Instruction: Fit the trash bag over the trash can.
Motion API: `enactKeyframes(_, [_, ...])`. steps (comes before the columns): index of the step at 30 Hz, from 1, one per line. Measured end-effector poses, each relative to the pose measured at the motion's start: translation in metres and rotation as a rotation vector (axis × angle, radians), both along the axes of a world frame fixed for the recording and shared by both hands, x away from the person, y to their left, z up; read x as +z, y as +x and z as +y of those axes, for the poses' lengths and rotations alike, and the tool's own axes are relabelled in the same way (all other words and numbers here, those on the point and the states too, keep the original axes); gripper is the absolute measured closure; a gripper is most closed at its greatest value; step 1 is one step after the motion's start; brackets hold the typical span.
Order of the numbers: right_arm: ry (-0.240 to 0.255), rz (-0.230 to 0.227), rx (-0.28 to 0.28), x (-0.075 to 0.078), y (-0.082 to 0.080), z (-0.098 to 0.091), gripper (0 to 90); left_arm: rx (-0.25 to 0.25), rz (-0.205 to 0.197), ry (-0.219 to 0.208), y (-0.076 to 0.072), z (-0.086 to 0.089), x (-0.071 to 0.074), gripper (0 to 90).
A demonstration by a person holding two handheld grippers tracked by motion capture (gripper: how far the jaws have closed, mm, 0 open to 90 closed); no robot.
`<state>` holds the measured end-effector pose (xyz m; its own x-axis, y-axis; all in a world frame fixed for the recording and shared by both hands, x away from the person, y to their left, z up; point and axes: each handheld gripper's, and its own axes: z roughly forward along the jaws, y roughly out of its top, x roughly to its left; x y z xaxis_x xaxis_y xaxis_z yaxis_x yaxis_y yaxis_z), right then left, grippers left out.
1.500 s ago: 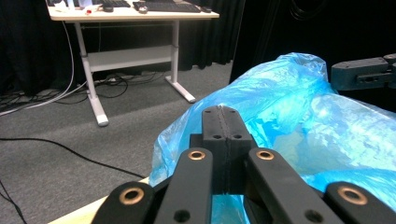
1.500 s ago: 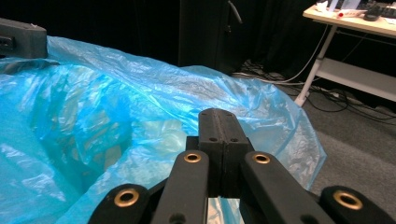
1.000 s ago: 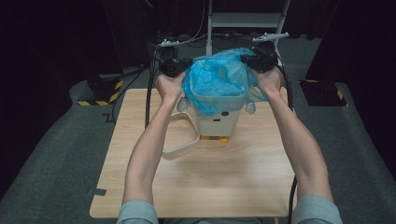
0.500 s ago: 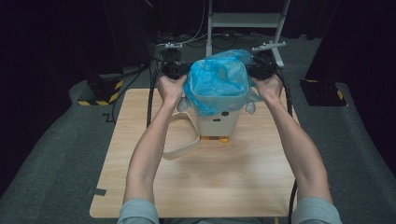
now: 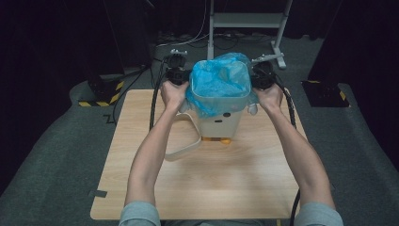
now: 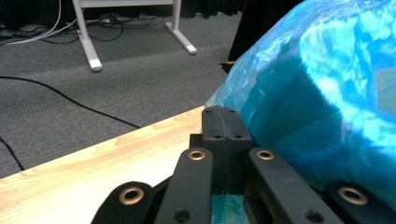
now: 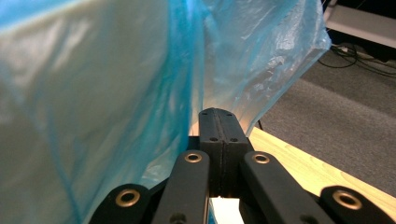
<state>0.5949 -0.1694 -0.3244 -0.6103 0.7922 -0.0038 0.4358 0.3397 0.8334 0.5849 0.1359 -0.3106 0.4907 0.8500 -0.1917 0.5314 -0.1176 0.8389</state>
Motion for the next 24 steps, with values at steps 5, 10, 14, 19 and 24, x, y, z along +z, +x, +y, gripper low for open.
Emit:
enactKeyframes(5, [-0.003,0.002,0.001,-0.007,-0.005,0.001,90.0,0.004,-0.004,0.010,-0.004,0.000,-0.006,89.5])
enactKeyframes(10, [0.022,-0.021,-0.017,-0.002,-0.012,-0.004,90.0,0.046,-0.030,-0.026,-0.016,0.007,-0.008,77.8])
enactKeyframes(14, [0.036,-0.053,-0.035,0.009,-0.023,-0.009,82.9,0.067,-0.055,-0.067,-0.031,0.018,-0.006,61.9])
enactKeyframes(19, [0.031,-0.083,-0.065,0.021,-0.036,-0.013,76.3,0.083,-0.109,-0.074,-0.052,0.026,0.004,49.0])
enactKeyframes(24, [0.032,-0.085,-0.069,0.028,-0.048,-0.016,73.6,0.077,-0.153,-0.039,-0.071,0.024,0.013,43.0])
